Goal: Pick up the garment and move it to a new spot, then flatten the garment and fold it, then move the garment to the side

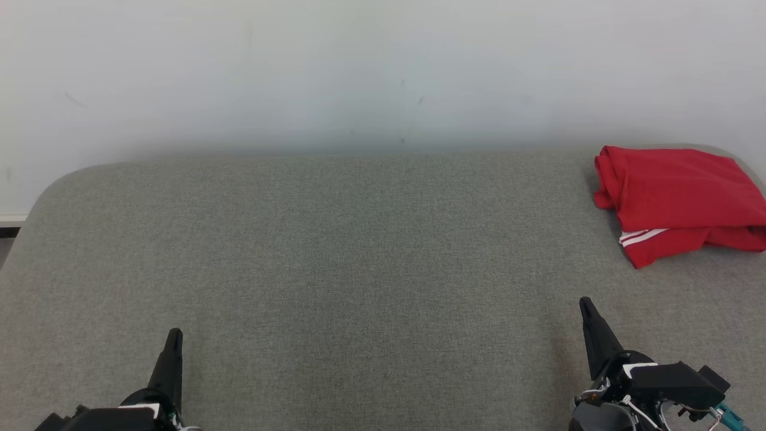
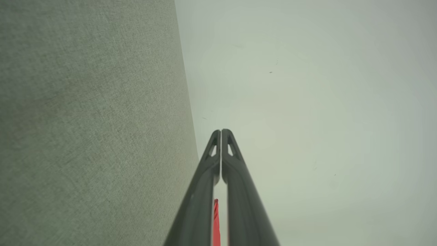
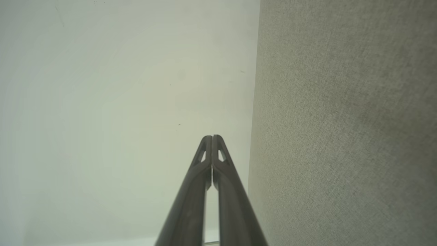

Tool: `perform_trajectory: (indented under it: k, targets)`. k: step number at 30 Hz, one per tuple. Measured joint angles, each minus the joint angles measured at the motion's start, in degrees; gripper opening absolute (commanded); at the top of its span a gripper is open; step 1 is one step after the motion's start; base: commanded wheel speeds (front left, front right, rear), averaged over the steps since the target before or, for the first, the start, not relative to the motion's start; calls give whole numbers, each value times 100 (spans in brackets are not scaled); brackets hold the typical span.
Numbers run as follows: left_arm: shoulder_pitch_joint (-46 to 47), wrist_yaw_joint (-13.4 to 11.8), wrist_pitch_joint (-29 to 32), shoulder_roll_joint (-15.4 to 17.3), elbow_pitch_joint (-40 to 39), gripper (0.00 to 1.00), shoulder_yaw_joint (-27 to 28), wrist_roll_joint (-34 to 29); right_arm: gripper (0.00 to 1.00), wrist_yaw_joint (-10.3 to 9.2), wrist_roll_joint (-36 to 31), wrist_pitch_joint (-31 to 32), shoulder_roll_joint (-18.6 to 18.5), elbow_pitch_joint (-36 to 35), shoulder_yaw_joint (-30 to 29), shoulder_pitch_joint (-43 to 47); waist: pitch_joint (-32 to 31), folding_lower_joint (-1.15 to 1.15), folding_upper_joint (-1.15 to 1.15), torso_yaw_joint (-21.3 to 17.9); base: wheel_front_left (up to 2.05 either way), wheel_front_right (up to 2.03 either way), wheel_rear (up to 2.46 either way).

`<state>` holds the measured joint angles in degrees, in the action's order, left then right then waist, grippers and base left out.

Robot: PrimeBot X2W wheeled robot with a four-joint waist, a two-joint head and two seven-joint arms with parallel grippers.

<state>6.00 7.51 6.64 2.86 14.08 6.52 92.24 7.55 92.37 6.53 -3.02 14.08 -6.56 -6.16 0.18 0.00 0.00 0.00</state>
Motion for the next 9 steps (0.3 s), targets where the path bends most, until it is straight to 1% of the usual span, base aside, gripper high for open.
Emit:
perform_trajectory:
  k: [9]
  targets:
    - [0,0,0,0,0,0,0,0,0,0,0,0,0,0,0,0,0,0,0,0,0,0,0]
